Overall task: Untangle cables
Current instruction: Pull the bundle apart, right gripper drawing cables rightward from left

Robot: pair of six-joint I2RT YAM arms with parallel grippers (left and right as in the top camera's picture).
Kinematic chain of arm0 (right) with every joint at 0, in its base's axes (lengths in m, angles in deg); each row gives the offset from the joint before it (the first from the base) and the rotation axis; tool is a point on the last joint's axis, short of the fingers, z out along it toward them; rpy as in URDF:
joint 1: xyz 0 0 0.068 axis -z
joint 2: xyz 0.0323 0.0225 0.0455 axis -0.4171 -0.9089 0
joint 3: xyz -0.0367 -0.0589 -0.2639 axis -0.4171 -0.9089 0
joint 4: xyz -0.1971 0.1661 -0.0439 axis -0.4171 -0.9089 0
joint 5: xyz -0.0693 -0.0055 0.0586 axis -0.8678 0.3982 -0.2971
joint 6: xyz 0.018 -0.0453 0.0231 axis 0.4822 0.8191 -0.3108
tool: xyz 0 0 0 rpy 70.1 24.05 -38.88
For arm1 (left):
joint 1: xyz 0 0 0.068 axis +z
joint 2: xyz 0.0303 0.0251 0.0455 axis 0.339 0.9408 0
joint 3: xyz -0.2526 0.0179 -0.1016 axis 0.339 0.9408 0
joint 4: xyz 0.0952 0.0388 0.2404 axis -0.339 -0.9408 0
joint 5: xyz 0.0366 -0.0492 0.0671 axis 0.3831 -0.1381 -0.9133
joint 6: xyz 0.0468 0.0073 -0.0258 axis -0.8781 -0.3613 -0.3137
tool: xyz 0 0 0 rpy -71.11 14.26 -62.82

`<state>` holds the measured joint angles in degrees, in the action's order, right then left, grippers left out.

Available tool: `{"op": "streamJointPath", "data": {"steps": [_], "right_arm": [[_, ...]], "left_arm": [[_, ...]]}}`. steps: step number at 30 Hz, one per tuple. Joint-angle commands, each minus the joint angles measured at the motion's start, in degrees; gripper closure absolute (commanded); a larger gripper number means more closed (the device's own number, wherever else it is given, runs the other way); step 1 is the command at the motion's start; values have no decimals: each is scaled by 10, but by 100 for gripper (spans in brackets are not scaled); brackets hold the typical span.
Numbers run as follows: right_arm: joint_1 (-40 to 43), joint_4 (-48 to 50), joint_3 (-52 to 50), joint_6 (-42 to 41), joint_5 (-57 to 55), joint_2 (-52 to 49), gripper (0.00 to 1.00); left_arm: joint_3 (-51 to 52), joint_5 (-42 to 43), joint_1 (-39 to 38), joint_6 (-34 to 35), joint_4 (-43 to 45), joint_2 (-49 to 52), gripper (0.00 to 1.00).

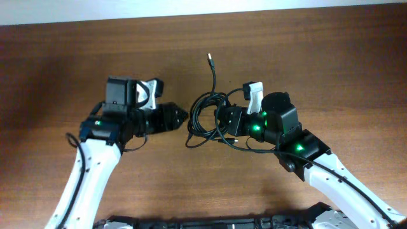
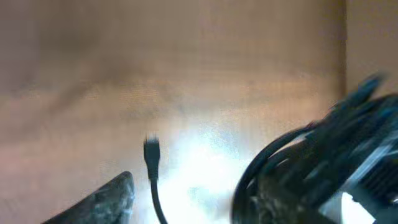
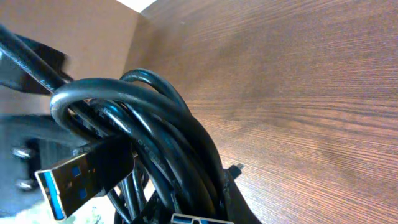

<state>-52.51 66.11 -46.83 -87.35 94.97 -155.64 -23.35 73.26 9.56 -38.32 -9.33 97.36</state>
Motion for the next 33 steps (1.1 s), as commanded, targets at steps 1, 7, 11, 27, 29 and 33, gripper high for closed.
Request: {"op": "streamJointPath", "data": {"steps": [1,7,11,27,29,33], "right_arm": [[3,8,3,0,-3,7,96],[3,5,3,0,-3,7,96],[3,6,3,0,-4,7,96],[3,8,3,-3,12,7,96],[3,8,3,-3,9,7,96],[30,40,4,-8,11,7,96]], "left_arm": [[-7,71,3,-15,-19,40,40],[-7,145,2,-75,-19,76,38],[-7,146,1,-77,-21,76,40],[-6,-263,-128,21,-51,106,71],[-6,-277,-128,41,-61,118,71],[-6,-277,-128,101,-73,135,70]]}}
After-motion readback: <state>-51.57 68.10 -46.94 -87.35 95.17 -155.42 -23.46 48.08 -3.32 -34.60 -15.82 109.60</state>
